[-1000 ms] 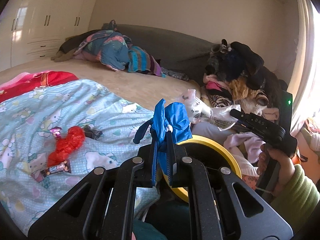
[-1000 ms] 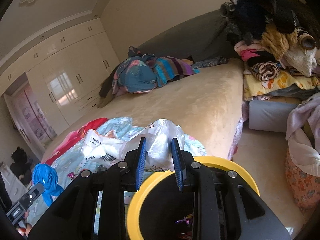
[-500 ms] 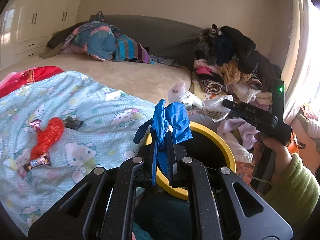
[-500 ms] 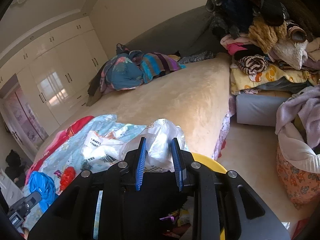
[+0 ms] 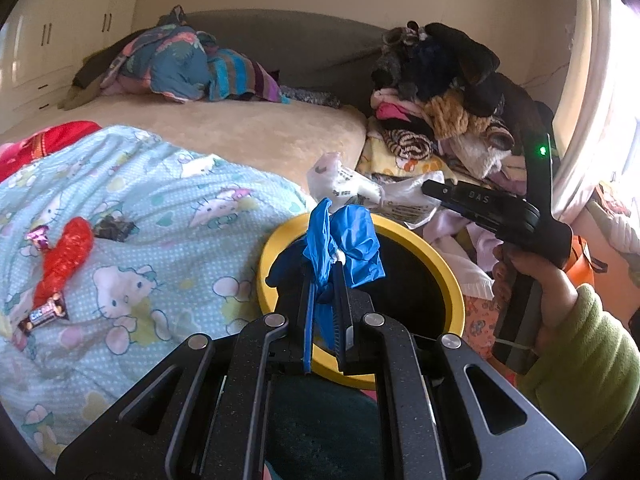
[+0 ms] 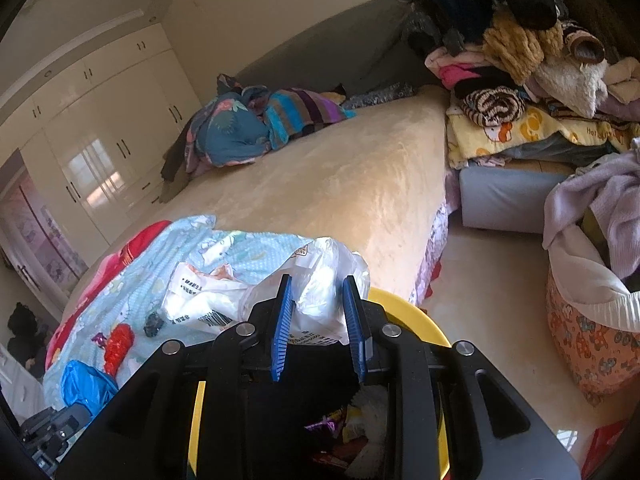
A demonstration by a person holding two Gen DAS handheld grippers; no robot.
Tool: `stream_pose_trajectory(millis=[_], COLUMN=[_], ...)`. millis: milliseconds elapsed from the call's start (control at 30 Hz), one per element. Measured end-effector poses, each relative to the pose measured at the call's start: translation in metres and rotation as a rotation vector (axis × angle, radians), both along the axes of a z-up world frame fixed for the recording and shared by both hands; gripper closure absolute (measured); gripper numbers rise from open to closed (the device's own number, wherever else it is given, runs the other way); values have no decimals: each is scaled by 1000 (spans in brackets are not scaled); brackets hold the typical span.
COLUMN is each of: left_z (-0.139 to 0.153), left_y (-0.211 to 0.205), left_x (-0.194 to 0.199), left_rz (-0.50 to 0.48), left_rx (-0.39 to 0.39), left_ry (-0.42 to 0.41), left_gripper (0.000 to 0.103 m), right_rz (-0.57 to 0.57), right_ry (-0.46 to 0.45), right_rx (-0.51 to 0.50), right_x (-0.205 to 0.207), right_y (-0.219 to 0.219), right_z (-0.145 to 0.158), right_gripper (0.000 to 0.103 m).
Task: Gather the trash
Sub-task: 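Carry the blue balloon and white plastic bag over the yellow-rimmed bin, then open both tools to drop the balloon and plastic bag into the bin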
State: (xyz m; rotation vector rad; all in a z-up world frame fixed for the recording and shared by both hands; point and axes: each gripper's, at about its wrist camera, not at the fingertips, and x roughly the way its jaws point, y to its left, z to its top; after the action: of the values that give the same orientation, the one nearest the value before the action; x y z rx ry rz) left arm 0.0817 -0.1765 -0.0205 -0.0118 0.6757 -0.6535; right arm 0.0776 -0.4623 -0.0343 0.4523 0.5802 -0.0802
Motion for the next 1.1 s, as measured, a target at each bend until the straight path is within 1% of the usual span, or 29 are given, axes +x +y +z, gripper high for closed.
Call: stream_pose_trajectory(millis=[167,433,767,833,867,900,933,967,1000,1033,1067,1100], left_z=[-15,-36,-49,-51,-52,-54,-55,-54,-53,-51,-48,-44], left_y=[-12,-34,-51,-55,-56,-56,-54,-51,-49,-46,-43,-39], left_x=[4,8,13,13,13,14,14,14,14,14,14,14], left_rz=[-28,-69,-91,-102,-105,-103,-86,-74,-69,-64,-52,-40], left_rx=[24,61,84,93,94,95,96,87,77,68,60,50], left_ry=[51,101,131,127,127,130,127,124,119,114,103,89], left_gripper=[98,98,98,97,93,76,45,36,34,33,31,24], right_rz=[5,8,14,20,9,4,4,1,-2,-4,-6,-9], right_ry=[38,86,111,125,132,135,137,138,137,134,130,125], right_rx=[9,28,46,69,82,95,112,110,101,99,100,102], right_x=[5,10,15,17,17,17,17,17,16,16,16,16], right_y=[-2,-6,-9,-12,-14,-15,-17,-17,-17,-17,-17,-17], right_z=[-13,-30,-42,-45,-48,-49,-51,-51,-50,-49,-47,-46], right_gripper=[79,79,79,76,74,71,66,65,65,62,57,56])
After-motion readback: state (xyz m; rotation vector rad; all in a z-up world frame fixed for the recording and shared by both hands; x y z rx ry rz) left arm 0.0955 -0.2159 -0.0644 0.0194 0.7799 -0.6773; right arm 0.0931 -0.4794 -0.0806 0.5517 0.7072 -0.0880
